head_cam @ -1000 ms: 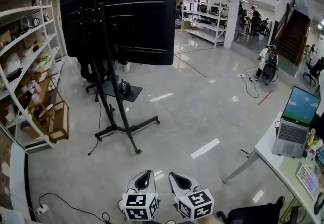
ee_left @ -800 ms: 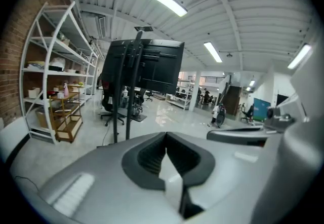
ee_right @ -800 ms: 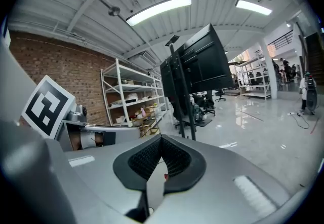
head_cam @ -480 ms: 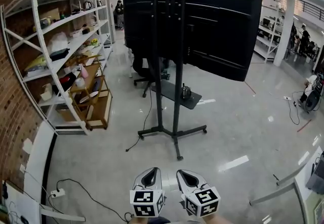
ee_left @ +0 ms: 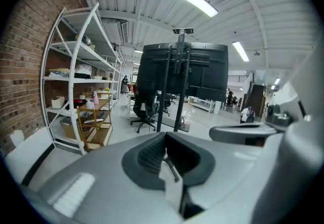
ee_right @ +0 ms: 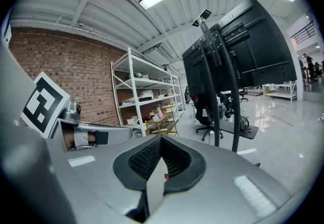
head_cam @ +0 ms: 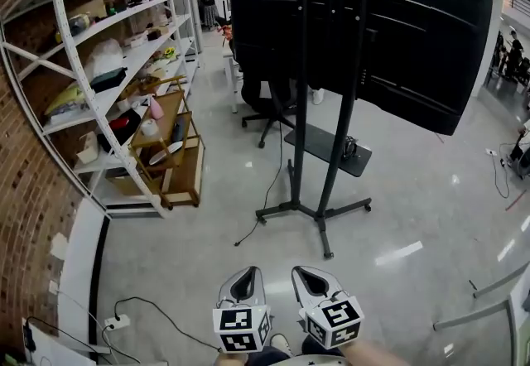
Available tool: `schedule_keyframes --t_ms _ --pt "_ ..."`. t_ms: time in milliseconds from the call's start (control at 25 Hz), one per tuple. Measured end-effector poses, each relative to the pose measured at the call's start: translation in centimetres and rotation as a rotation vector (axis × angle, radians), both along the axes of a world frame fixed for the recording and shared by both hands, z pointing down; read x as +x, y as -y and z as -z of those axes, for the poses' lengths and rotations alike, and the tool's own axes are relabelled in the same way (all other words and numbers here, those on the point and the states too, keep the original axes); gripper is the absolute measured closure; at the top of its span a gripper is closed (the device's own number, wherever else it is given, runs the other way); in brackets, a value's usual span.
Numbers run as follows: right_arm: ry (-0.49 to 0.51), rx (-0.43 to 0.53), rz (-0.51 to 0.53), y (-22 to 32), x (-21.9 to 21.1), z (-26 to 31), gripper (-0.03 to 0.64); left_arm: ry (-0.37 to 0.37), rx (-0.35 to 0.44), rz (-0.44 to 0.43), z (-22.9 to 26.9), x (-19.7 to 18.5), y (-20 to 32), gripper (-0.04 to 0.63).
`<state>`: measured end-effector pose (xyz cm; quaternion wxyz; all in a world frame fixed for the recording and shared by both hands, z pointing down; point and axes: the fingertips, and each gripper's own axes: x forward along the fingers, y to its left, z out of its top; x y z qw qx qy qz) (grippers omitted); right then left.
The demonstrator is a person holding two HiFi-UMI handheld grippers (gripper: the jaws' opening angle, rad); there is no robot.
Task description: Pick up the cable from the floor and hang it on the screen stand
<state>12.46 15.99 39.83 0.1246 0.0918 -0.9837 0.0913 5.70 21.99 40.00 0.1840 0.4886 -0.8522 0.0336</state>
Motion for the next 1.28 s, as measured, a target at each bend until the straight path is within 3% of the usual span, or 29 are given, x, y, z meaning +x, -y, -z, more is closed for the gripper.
schedule_keyframes --t_ms 440,920,1280 --pt "-0.079 -0.014 0.026 5.3 -12.3 -3.9 0.618 -0.078 -0.031 0.075 -5.0 -12.8 2.9 0.588" --pt "-0.109 -0.013 0.044 19.9 -33.0 -5.7 0.618 -0.1 -0.074 0.062 -7.1 -32.5 17.2 0.588" --pt "-0.179 -0.068 -0.014 28.5 -41.3 -11.1 0.618 -0.106 -0.141 -0.021 -11.7 -39.7 26.4 0.588"
